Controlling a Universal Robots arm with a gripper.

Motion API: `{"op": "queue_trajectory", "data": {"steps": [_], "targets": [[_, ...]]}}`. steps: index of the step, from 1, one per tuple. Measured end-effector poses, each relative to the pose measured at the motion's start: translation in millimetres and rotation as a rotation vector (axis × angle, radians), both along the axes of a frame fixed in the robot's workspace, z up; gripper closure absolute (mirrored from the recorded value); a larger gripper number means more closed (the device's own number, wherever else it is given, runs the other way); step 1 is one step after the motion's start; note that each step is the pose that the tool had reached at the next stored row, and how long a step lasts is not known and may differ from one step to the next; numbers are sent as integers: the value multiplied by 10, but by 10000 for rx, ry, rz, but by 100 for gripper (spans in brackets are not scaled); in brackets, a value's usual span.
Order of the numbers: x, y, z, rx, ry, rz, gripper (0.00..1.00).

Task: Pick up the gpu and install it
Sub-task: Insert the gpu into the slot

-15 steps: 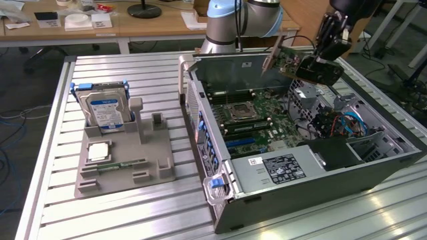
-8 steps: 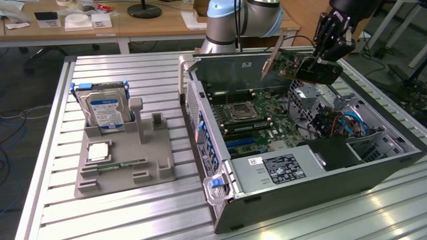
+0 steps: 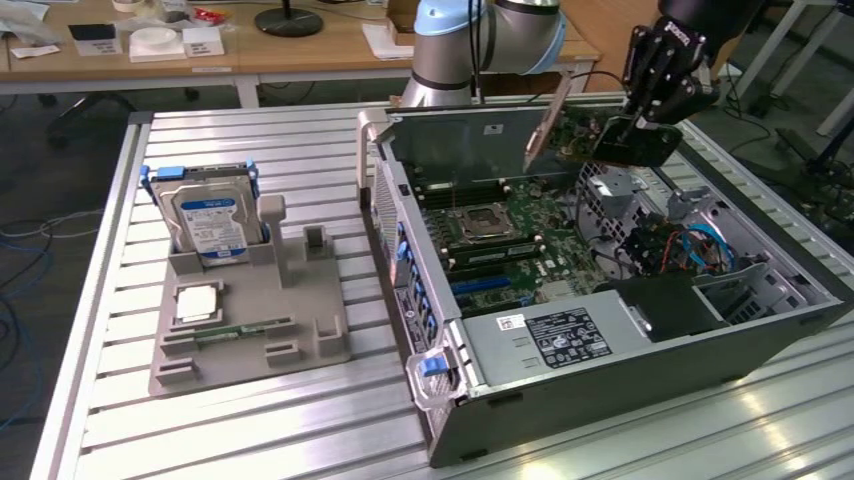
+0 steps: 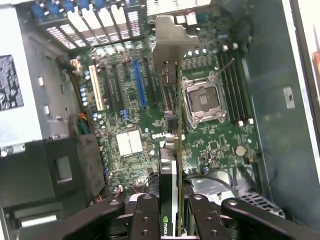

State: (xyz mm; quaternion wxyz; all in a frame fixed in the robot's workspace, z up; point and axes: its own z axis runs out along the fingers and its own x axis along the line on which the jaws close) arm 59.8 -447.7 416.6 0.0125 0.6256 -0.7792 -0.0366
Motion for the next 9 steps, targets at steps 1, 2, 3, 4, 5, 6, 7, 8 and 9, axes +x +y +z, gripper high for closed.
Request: {"op": "queue_trajectory", "data": {"steps": [1, 2, 3, 4, 5, 6, 7, 8, 9], "targets": [[0, 0, 0, -2, 0, 56, 73], [0, 0, 0, -4, 0, 67, 73], [0, 1, -1, -3, 0, 67, 73], [0, 2, -1, -3, -7, 73, 73], [-1, 2, -2, -4, -61, 87, 73], [-2, 3, -4, -5, -136, 109, 73], [-3, 2, -6, -4, -213, 146, 73], [-3, 2, -9, -2, -284, 186, 73], [-3, 2, -12, -3, -355, 229, 73]]}}
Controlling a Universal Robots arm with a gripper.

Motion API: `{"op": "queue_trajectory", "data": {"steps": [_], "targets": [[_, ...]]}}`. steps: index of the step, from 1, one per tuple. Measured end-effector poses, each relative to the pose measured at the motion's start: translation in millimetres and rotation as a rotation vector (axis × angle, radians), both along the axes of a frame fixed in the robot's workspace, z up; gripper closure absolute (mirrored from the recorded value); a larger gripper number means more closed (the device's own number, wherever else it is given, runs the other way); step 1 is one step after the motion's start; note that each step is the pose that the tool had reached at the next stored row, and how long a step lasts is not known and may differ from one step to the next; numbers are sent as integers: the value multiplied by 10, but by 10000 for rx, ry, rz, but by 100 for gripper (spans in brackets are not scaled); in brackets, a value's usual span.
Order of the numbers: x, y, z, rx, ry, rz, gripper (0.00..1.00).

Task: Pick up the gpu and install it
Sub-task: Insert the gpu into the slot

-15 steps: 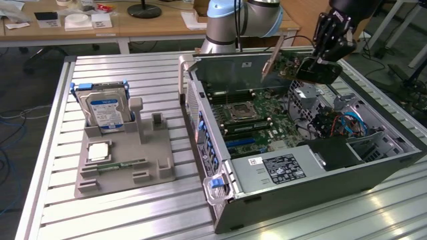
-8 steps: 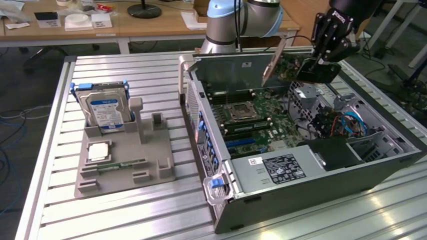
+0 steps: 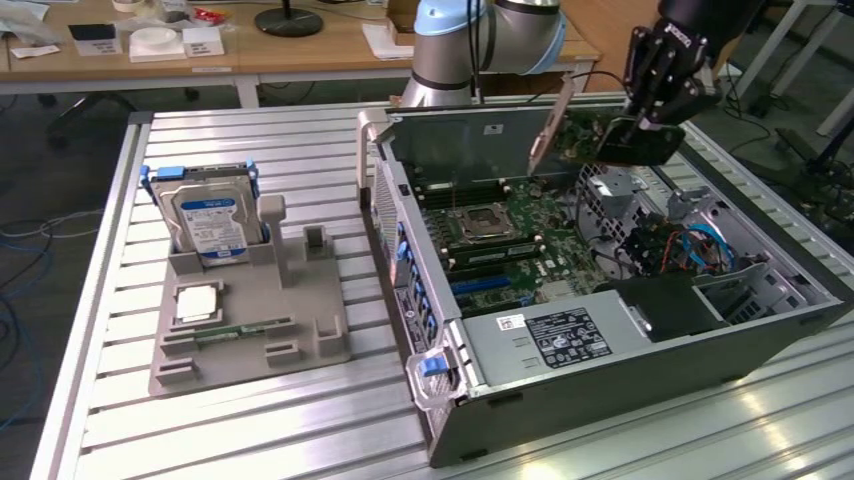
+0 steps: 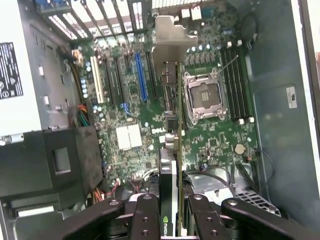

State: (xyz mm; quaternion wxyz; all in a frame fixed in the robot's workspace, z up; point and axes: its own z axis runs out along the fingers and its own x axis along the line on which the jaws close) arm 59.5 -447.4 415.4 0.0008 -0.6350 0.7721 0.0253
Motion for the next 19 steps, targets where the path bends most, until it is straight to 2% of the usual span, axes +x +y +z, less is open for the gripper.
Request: {"op": "queue_trajectory", "data": {"steps": [2, 7, 11, 19], "targets": [[-1, 0, -5, -1, -134, 90, 73], [-26, 1, -37, 11, -342, 203, 73], [-39, 1, -48, 87, -500, 289, 73], [-39, 1, -49, 89, -504, 396, 73]]}}
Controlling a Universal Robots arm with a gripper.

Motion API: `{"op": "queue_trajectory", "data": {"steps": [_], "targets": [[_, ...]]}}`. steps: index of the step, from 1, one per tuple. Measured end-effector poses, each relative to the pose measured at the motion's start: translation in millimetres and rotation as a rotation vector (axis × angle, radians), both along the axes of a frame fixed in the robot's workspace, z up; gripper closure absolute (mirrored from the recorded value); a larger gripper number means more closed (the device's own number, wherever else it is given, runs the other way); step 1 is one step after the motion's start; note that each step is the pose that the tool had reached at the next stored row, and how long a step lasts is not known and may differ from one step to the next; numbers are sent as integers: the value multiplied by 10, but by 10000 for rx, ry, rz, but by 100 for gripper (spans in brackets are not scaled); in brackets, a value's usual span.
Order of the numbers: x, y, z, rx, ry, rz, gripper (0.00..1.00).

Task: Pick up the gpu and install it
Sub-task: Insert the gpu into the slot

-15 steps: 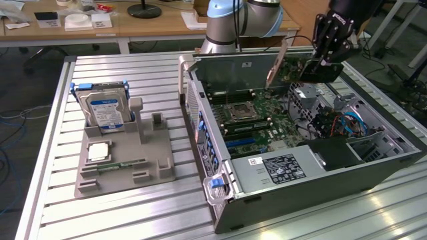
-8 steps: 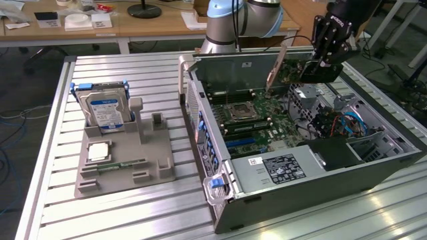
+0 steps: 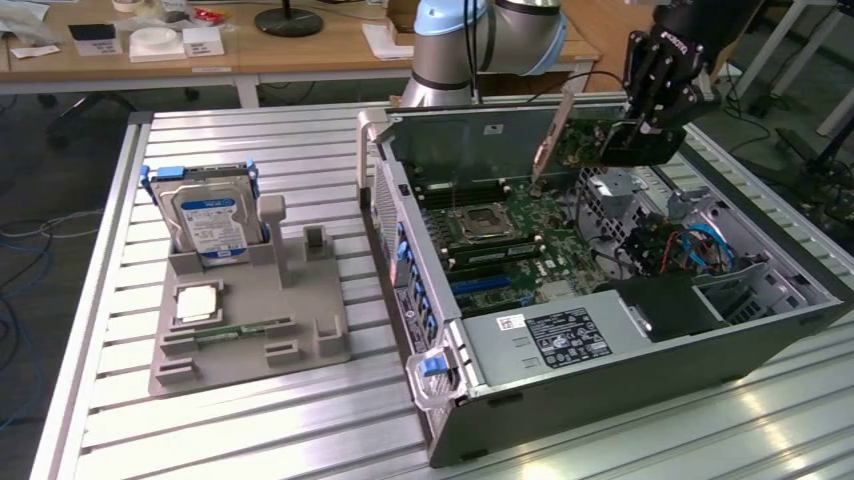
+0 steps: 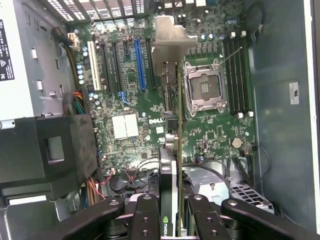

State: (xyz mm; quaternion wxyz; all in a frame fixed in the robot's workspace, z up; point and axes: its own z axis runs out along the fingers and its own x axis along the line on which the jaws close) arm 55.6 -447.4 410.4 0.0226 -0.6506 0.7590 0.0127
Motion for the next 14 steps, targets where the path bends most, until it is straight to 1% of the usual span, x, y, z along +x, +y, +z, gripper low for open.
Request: {"op": "queue_trajectory", "data": {"steps": [2, 4, 9, 14], "targets": [[0, 0, -2, 0, 0, 179, 73], [0, 0, -5, 1, 0, 536, 73], [-1, 0, -7, -19, 0, 1188, 73], [-1, 0, -8, -19, 0, 1267, 73]]}}
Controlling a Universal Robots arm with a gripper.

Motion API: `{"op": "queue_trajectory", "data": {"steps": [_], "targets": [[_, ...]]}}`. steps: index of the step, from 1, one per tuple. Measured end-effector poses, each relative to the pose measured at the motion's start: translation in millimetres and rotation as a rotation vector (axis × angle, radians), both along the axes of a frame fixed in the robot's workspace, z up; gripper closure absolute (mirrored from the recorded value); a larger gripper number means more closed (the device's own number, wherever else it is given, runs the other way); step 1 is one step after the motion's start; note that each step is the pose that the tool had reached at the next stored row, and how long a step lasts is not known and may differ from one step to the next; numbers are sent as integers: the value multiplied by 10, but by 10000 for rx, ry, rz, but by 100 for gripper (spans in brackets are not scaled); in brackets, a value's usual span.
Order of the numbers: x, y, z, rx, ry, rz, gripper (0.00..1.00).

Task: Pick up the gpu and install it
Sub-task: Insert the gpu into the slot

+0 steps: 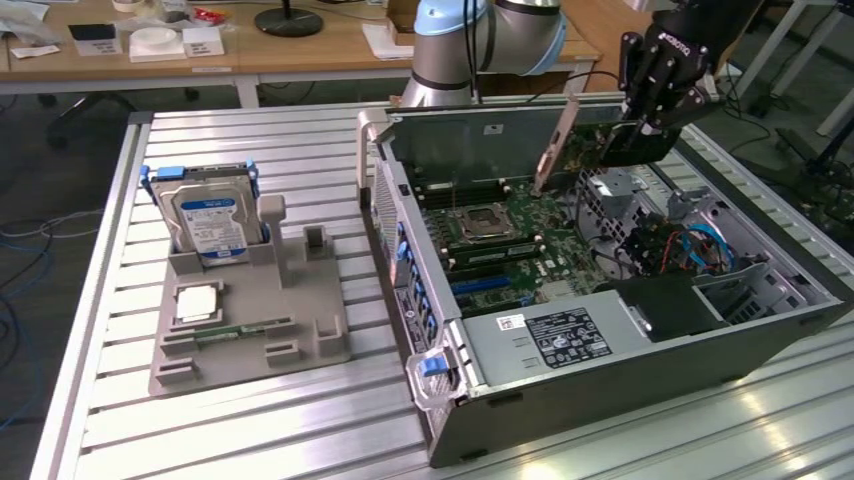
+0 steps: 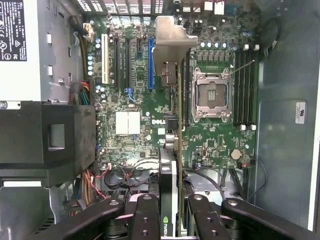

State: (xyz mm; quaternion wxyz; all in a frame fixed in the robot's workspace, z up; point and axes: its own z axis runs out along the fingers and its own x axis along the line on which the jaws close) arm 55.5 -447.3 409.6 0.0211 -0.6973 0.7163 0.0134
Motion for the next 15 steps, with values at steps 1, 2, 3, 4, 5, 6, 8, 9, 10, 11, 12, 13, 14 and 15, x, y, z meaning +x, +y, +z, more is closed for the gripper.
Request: {"op": "queue_trajectory", "data": {"steps": [1, 2, 3, 4, 5, 6, 8, 9, 10, 11, 12, 13, 14, 15], "targets": [[0, 0, 0, 0, 0, 0, 73], [-3, 0, 0, 1, -1, 1, 73], [-13, 1, -2, 3, -4, 3, 73], [-32, 2, -3, 2, -10, 3, 73], [-65, 3, -5, -2, -22, 0, 73], [-97, 4, -11, -4, -29, 0, 73], [-145, 4, -31, -11, -32, 0, 73], [-168, 4, -41, -13, -32, 1, 73], [-186, 4, -52, -14, -31, 1, 73], [-195, 4, -58, -15, -33, -1, 73], [-203, 4, -63, -16, -41, 0, 73], [-209, 4, -70, -16, -43, 0, 73], [-222, 4, -81, -16, -45, 0, 73], [-234, 4, -93, -16, -45, 0, 73]]}}
